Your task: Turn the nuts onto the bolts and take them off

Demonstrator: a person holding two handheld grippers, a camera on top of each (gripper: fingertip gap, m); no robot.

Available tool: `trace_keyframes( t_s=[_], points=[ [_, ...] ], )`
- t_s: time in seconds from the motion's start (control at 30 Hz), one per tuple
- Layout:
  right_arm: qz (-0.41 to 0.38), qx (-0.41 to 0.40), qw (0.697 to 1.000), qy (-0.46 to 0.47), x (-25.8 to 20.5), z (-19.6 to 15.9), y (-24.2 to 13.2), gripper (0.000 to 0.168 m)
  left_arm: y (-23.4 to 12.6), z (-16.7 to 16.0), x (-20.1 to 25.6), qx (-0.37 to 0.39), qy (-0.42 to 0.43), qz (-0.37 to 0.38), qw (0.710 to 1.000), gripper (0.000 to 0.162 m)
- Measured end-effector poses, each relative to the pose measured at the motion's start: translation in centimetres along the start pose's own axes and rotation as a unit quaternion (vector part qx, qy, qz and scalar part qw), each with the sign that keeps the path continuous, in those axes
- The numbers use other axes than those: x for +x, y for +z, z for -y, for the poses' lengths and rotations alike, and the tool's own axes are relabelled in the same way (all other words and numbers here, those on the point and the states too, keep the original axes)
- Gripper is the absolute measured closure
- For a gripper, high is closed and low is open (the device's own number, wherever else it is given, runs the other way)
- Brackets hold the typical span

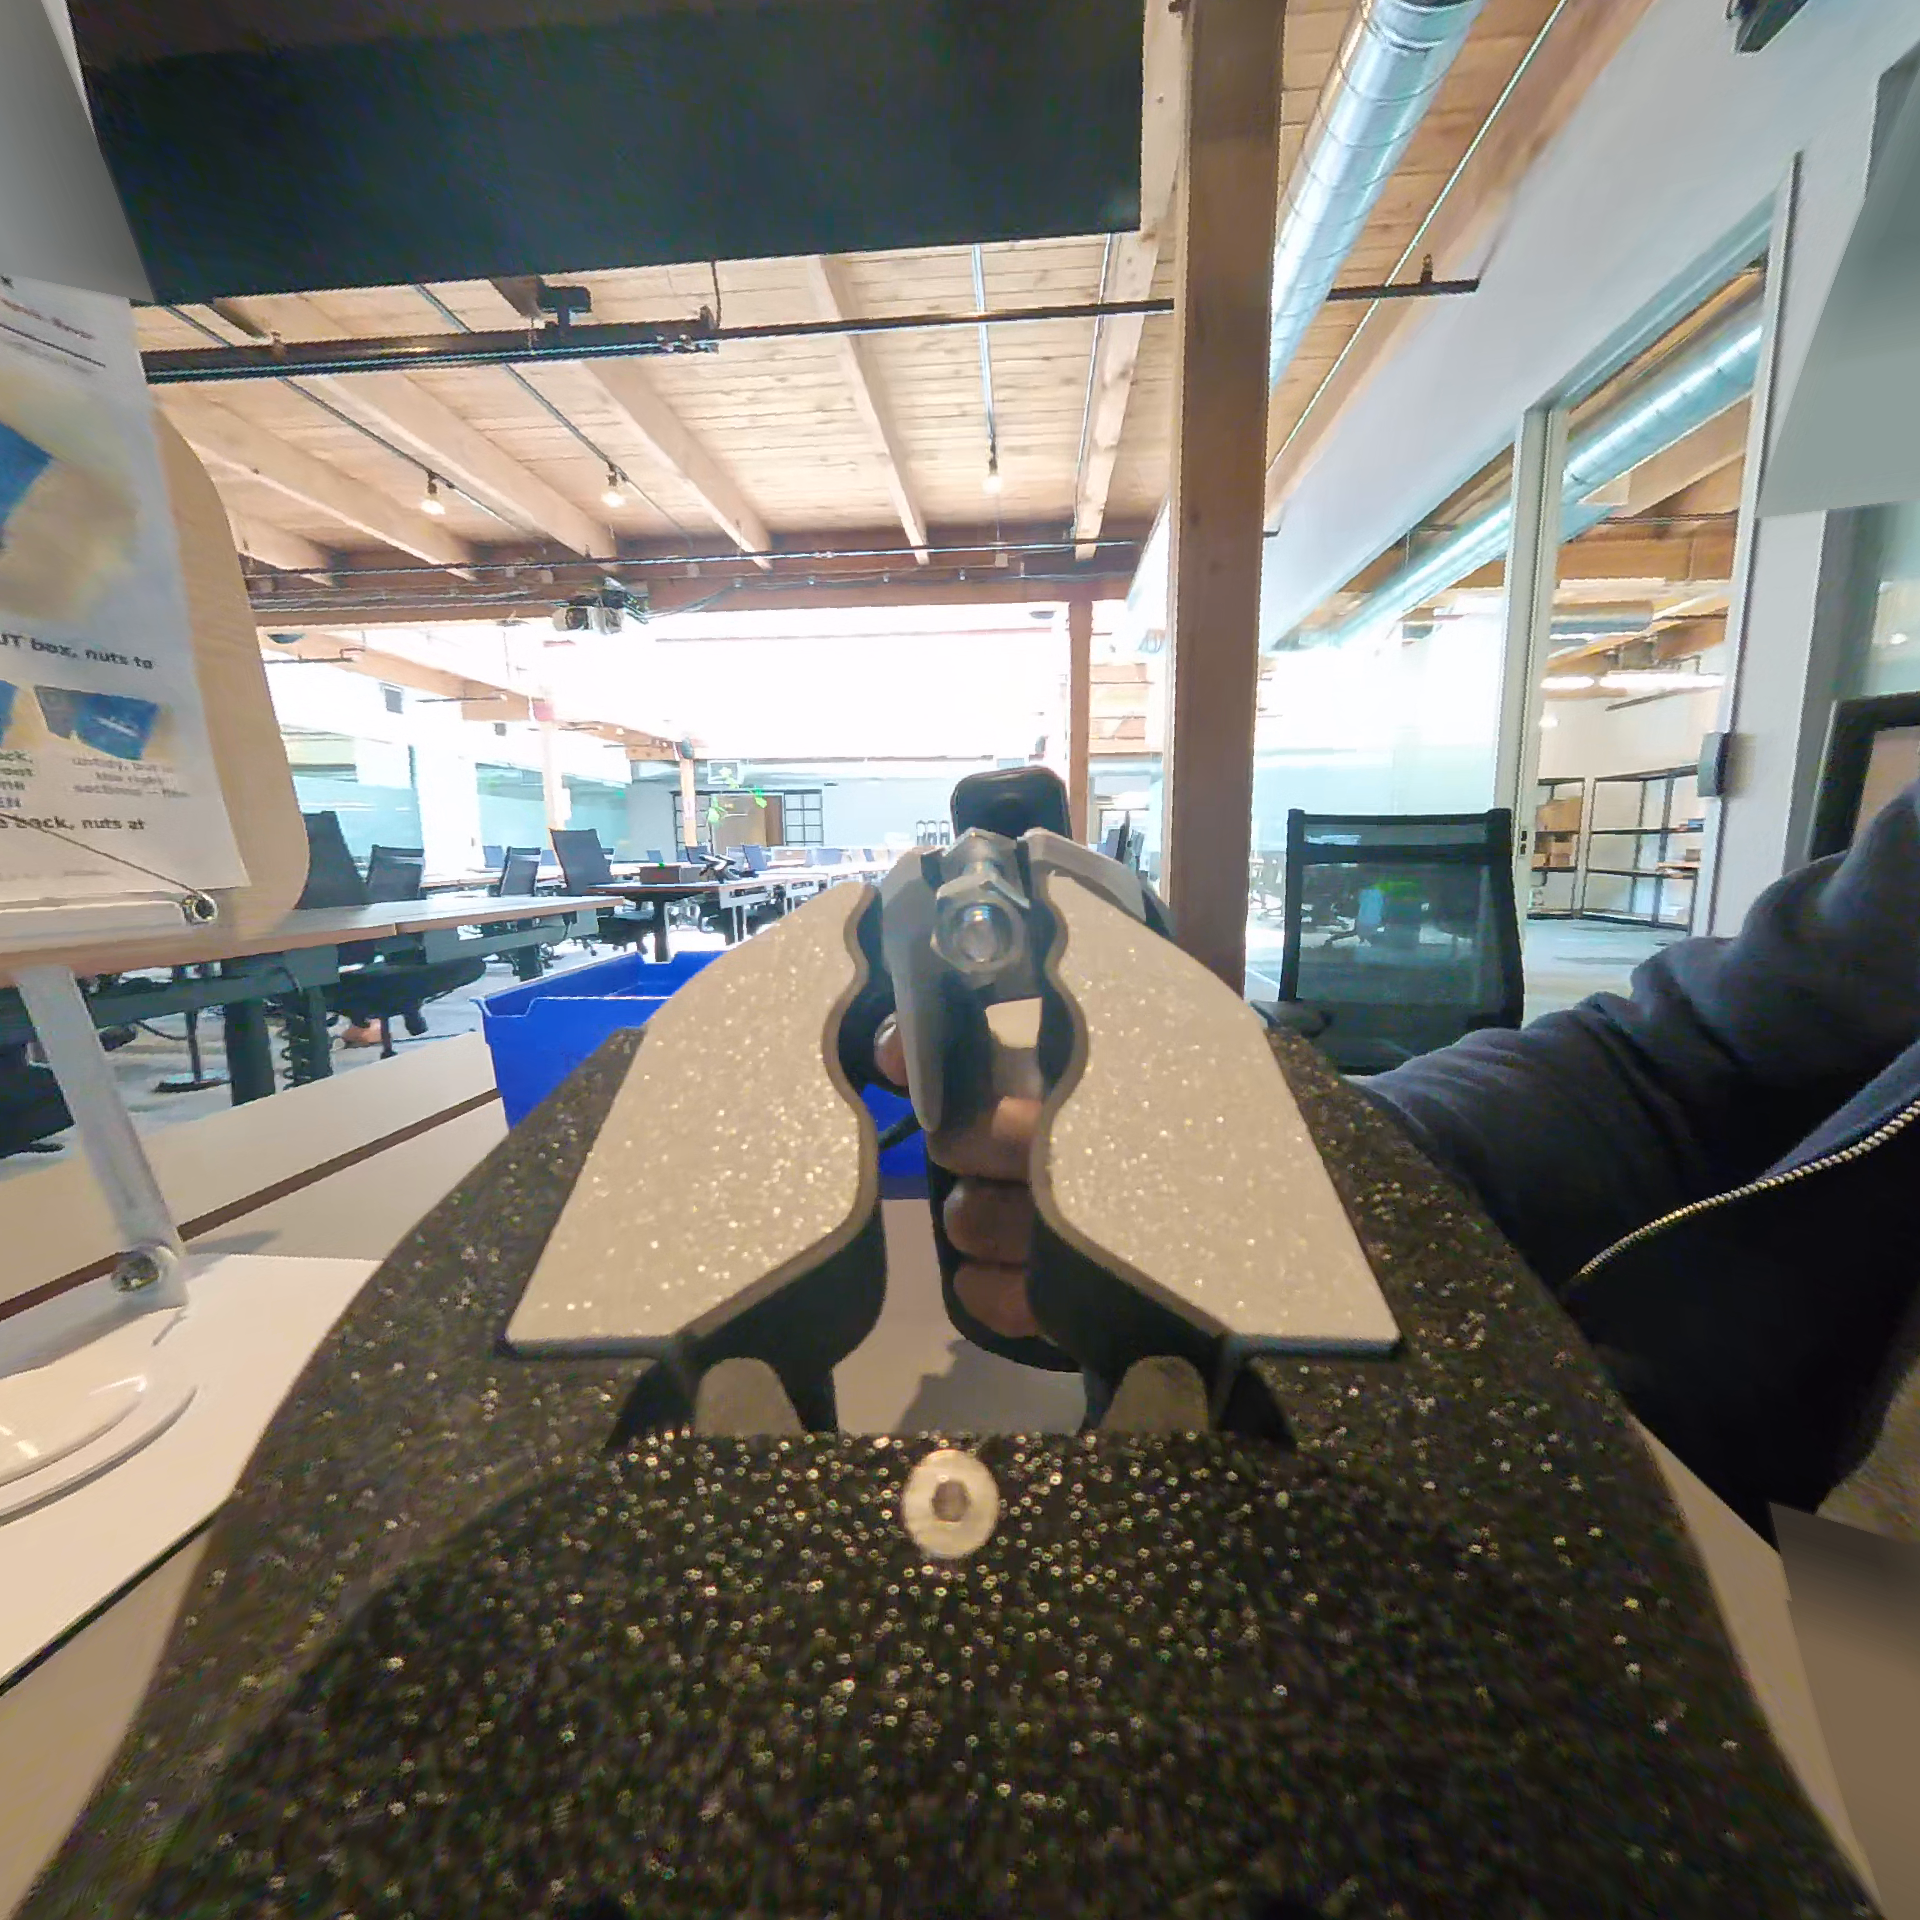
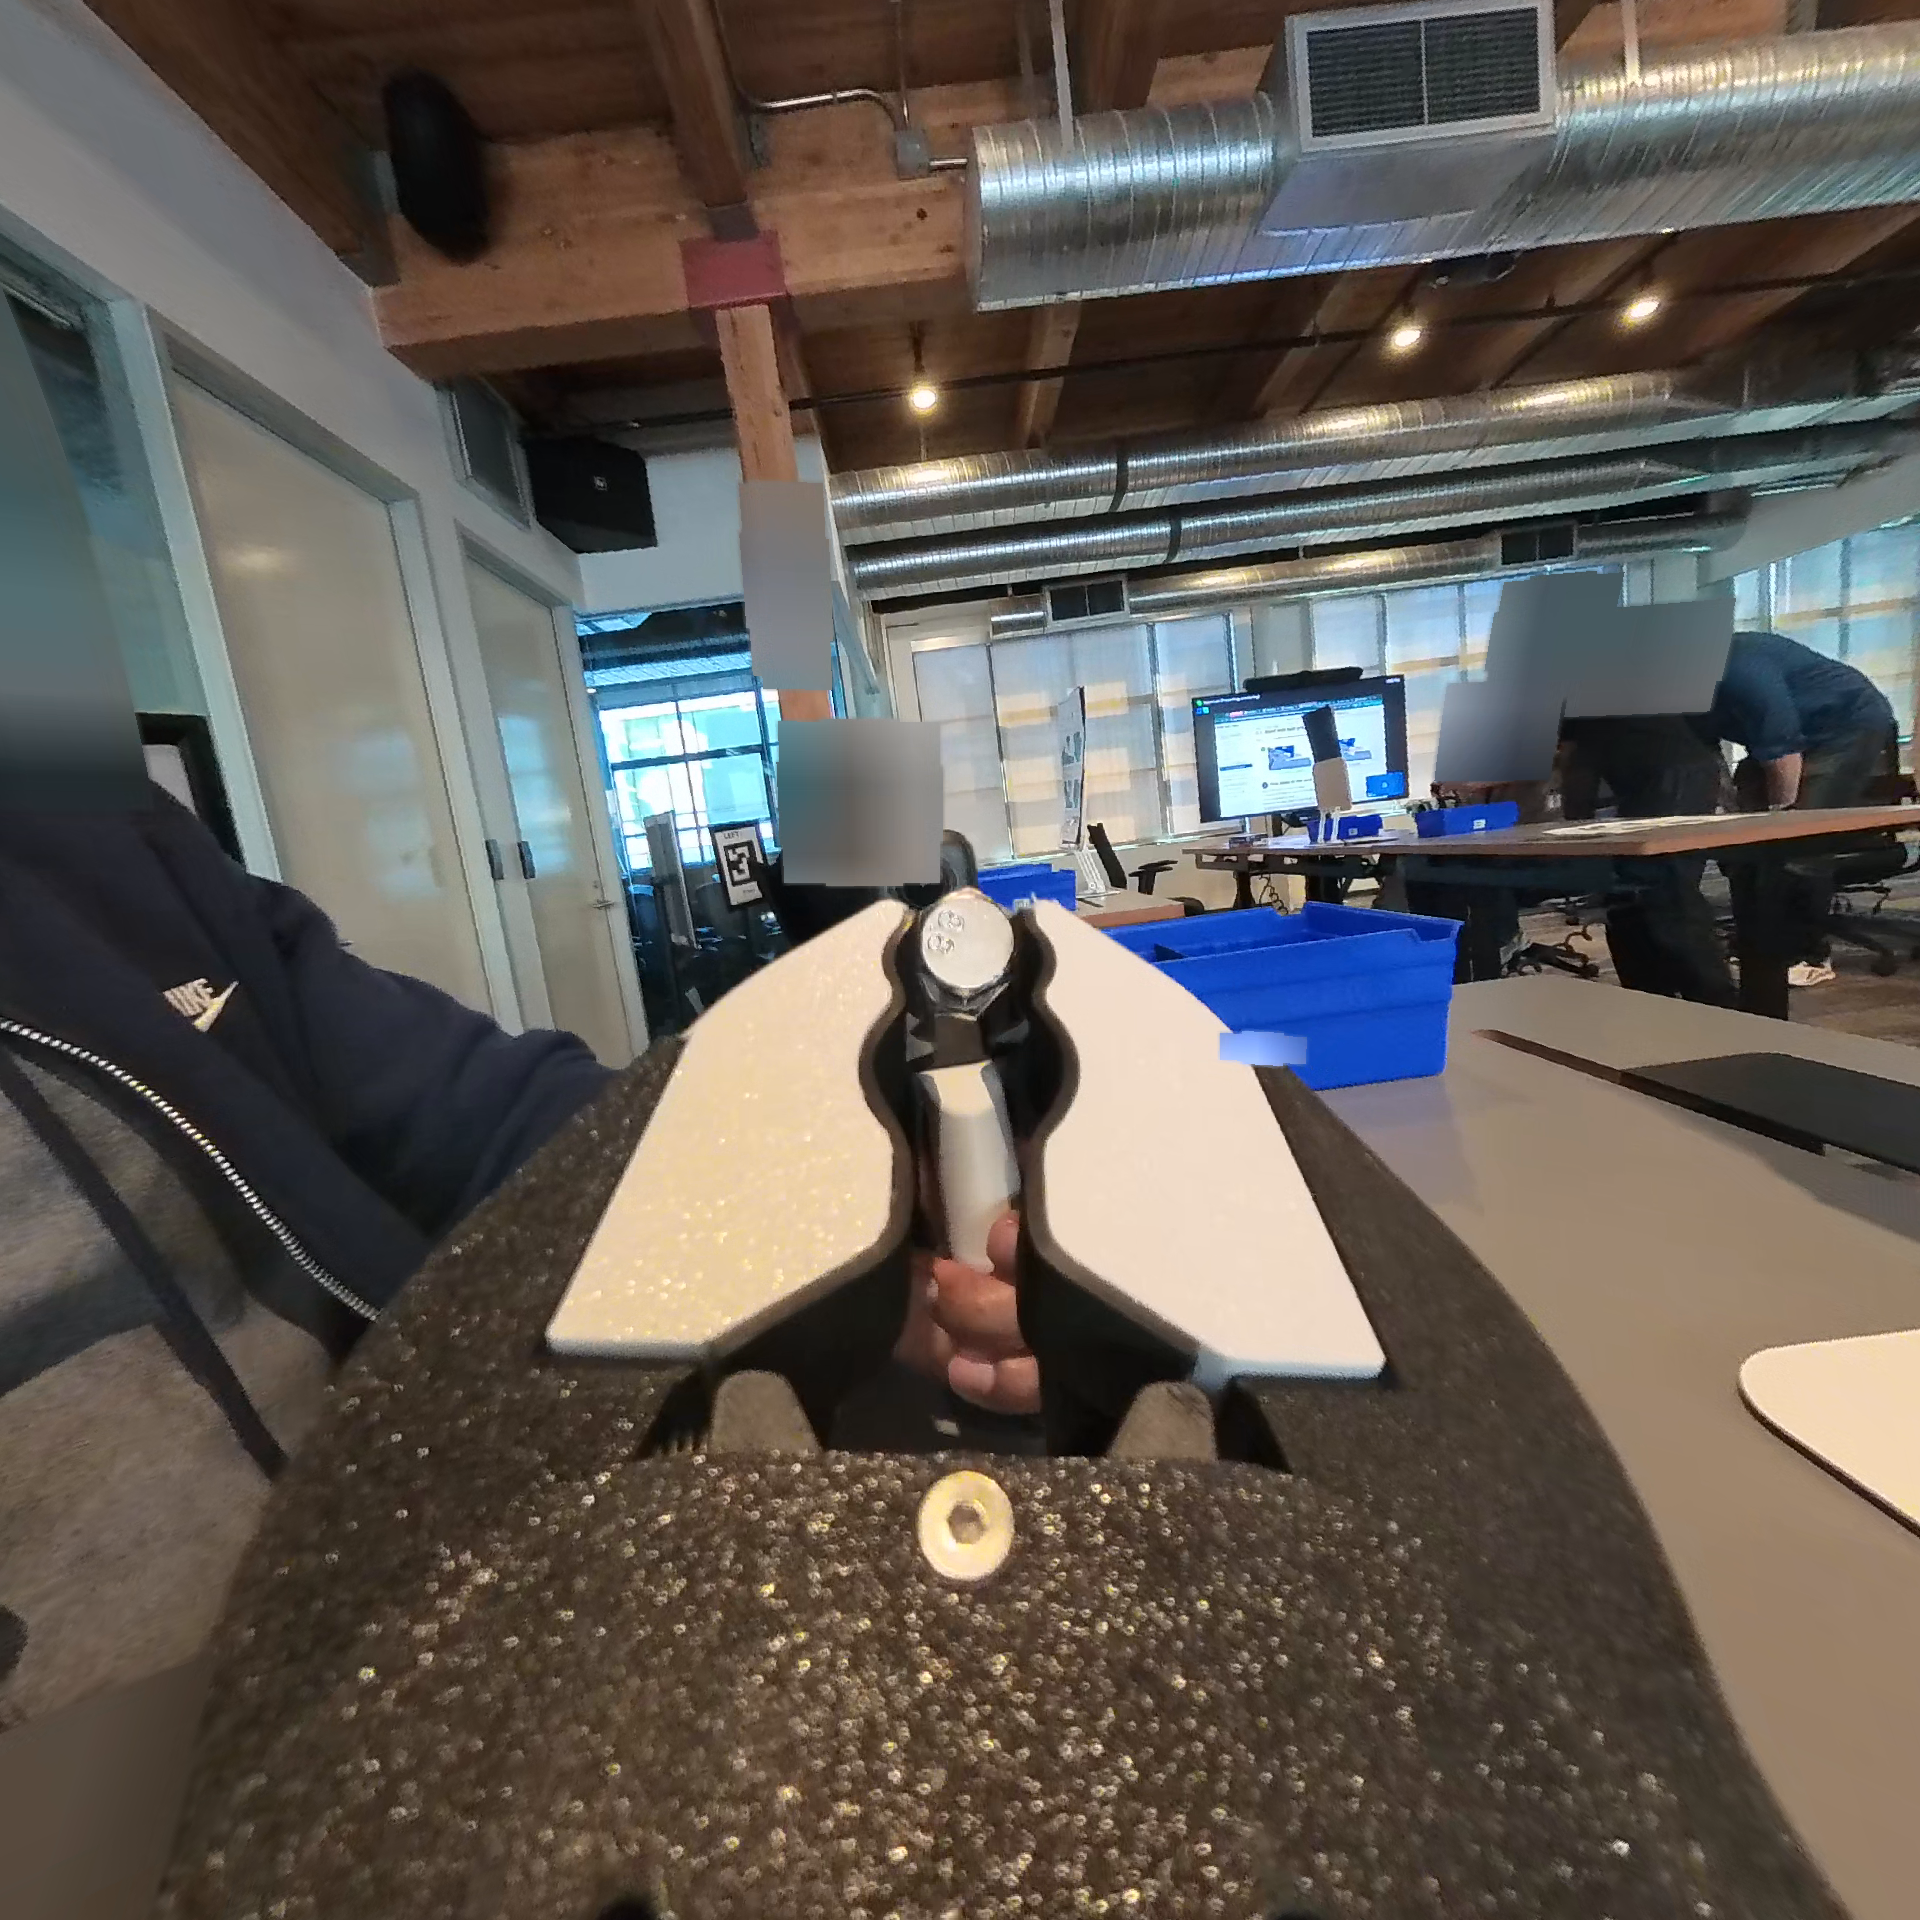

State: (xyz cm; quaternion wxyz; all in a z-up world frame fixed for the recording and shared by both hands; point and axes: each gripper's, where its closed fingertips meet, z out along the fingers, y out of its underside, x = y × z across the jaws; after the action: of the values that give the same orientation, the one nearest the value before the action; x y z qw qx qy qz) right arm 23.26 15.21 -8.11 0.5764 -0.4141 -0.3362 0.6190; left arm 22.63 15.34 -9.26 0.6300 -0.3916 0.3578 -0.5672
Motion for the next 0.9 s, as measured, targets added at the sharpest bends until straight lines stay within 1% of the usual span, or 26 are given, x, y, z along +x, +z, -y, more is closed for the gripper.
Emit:
trace_keyframes(
  t_s=[0.1,0.2,0.23,0.3,0.37,0.4,0.43,0.47,0.53,0.57,0.6,0.63,0.7,0.73,0.77,0.83,0.9],
  points=[
    [0.000,0.003,1.000,0.003,0.0,0.0,0.0,0.152,0.1,-0.1,0.3,-0.005,0.007,-0.005,1.000,0.137],
    [-0.003,0.003,1.000,0.007,0.1,0.0,0.0,0.152,0.2,-0.3,0.4,-0.013,0.017,-0.007,1.000,0.145],
    [-0.005,0.004,1.000,0.010,0.2,0.0,0.0,0.152,0.2,-0.3,0.3,-0.019,0.026,-0.003,0.999,0.145],
    [-0.007,0.005,1.000,0.017,0.3,-0.1,-0.1,0.152,0.2,-0.4,0.2,-0.034,0.064,0.007,0.997,0.145],
    [-0.009,0.009,1.000,0.027,0.5,0.0,-0.2,0.152,0.3,-0.5,0.1,-0.060,0.136,0.026,0.988,0.145],
    [-0.011,0.011,0.999,0.033,0.6,0.0,-0.2,0.152,0.3,-0.6,0.1,-0.077,0.189,0.037,0.978,0.145],
    [-0.014,0.013,0.999,0.038,0.7,0.0,-0.2,0.152,0.3,-0.8,-0.1,-0.098,0.252,0.051,0.961,0.145],
    [-0.018,0.016,0.999,0.043,0.9,0.0,-0.3,0.152,0.3,-0.9,-0.2,-0.122,0.324,0.067,0.936,0.145],
    [-0.022,0.021,0.998,0.051,1.1,0.1,-0.5,0.152,0.4,-1.1,-0.5,-0.159,0.463,0.094,0.867,0.145],
    [-0.023,0.024,0.998,0.053,1.2,0.1,-0.5,0.152,0.5,-1.1,-0.6,-0.167,0.503,0.103,0.842,0.145],
    [-0.024,0.026,0.998,0.055,1.2,0.2,-0.5,0.152,0.5,-1.1,-0.7,-0.168,0.517,0.111,0.832,0.145],
    [-0.024,0.027,0.998,0.055,1.2,0.2,-0.6,0.152,0.6,-1.1,-0.7,-0.163,0.505,0.116,0.840,0.145],
    [-0.025,0.024,0.998,0.052,1.2,0.2,-0.5,0.152,0.6,-0.9,-0.5,-0.141,0.446,0.114,0.876,0.144],
    [-0.027,0.023,0.998,0.049,1.1,0.2,-0.5,0.152,0.6,-0.5,-0.2,-0.118,0.411,0.107,0.897,0.141],
    [-0.028,0.021,0.998,0.047,1.1,0.2,-0.5,0.152,0.6,-0.1,0.1,-0.097,0.367,0.097,0.920,0.138],
    [-0.035,0.020,0.998,0.042,0.9,0.4,-0.4,0.152,0.7,0.3,0.5,-0.069,0.248,0.086,0.962,0.135],
    [-0.046,0.022,0.998,0.042,0.5,0.7,-0.3,0.152,0.8,0.9,0.7,-0.049,0.128,0.098,0.986,0.134]
  ],
)
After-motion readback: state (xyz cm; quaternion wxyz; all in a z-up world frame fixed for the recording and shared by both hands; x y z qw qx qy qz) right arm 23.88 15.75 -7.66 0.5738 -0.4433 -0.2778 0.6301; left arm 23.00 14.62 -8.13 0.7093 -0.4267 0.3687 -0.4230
